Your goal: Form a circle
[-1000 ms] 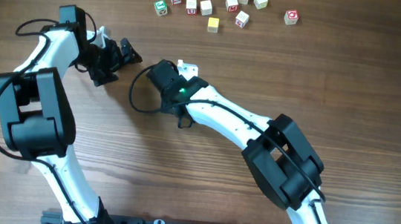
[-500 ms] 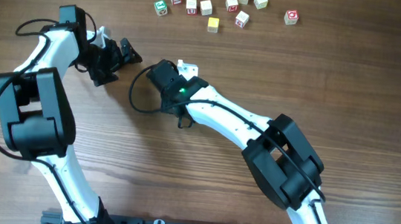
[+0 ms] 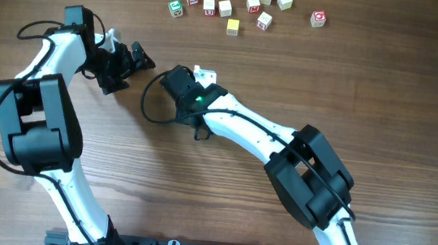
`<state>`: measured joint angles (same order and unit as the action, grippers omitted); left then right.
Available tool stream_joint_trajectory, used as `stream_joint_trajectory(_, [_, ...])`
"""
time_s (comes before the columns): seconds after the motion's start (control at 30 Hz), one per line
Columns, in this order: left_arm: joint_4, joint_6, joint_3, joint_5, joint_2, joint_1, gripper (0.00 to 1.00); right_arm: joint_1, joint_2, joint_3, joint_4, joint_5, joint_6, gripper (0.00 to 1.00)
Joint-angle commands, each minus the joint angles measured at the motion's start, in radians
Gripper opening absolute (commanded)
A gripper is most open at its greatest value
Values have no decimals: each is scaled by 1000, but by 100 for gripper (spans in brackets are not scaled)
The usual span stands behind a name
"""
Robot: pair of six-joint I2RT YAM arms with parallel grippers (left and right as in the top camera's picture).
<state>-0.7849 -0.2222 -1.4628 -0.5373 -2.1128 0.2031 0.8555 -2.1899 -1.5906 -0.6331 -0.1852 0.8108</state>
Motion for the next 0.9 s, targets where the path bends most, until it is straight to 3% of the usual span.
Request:
stream_joint_trajectory(0.0, [-5,6,24,64,-30,2,100,-6,-13,-14,5,-26,2,35])
stream_joint_trajectory(0.87, [-5,6,24,64,-30,2,100,-6,-13,-14,8,-41,2,36])
